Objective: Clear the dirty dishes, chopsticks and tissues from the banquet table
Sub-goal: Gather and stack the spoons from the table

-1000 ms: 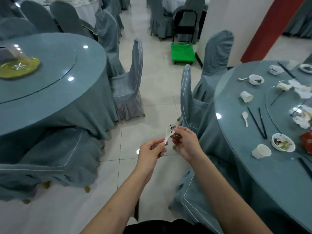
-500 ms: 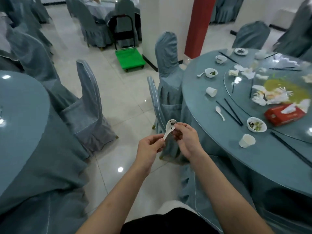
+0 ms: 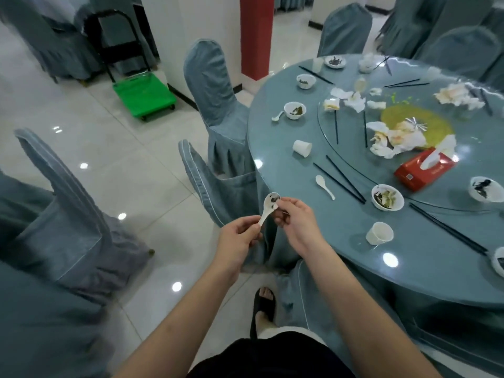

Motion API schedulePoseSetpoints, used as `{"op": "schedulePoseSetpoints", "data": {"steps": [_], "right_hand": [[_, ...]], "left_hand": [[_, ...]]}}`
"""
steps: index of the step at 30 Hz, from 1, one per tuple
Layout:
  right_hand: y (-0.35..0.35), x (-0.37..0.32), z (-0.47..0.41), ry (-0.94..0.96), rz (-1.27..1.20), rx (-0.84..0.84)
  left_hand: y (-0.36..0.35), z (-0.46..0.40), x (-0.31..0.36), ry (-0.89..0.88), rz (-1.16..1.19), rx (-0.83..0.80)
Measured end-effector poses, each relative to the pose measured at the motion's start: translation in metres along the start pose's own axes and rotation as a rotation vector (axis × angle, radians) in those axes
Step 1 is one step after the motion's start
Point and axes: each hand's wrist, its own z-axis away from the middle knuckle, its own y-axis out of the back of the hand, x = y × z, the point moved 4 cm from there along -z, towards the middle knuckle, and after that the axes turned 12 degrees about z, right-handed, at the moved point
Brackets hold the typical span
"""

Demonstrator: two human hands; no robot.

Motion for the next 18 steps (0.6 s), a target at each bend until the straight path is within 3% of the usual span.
{"op": "schedulePoseSetpoints", "data": {"steps": [12,18], "right_hand": [[0.073,-0.056,-0.183,-0.073,0.060,0.085],[0.144,-0.032,-0.244,-0.102,0.384,0.402]], "left_hand": [[-0.103,-0.179,0.012,0.129,-0.060,-0.033],[-0.114,-0.217,0.004,0.201,-0.090,0.007]]}}
